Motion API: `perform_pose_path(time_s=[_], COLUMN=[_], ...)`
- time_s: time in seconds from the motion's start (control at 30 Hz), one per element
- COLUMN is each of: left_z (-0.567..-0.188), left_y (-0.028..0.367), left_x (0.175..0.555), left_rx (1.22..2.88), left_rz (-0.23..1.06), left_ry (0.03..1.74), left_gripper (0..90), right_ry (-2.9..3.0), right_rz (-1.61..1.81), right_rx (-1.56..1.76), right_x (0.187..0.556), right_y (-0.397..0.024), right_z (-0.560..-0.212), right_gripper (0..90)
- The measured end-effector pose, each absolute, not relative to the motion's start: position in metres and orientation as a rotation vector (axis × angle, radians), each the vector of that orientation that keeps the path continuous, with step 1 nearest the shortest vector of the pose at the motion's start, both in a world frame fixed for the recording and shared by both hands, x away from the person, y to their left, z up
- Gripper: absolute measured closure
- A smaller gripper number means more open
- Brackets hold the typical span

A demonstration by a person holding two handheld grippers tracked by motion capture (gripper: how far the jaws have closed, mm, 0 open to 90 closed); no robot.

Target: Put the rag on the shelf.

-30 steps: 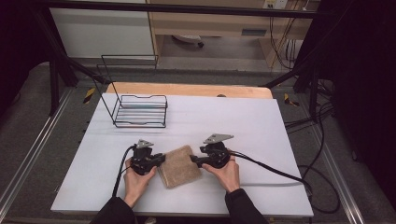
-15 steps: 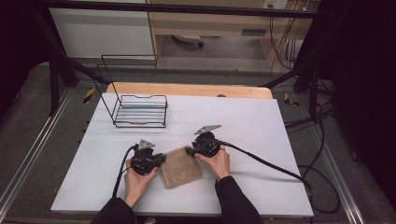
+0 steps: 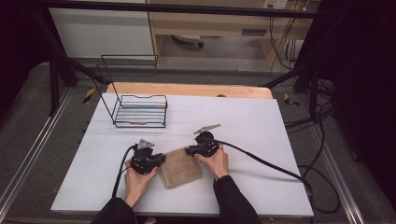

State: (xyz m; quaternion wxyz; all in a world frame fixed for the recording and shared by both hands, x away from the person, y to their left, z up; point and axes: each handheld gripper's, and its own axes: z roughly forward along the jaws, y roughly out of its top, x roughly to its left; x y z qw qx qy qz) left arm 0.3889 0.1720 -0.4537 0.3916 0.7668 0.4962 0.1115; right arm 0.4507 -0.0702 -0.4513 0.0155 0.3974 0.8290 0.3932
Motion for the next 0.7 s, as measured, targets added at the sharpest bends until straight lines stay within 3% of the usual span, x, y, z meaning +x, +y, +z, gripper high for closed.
perform_pose_path(time_s=[0.4,0.7], left_z=[-0.454,-0.444], left_y=[0.179,0.181], left_x=[0.392,0.387], left_rx=[1.903,1.851], left_rz=[0.212,0.240], left_ry=[1.262,1.211], left_gripper=[81.2,82.2], right_ry=[2.566,2.510], right_rz=[1.240,1.280], right_rx=[1.254,1.216], right_x=[0.449,0.439], right_y=[-0.070,-0.075], right_z=[-0.448,-0.433], right_gripper=[85.6,86.3])
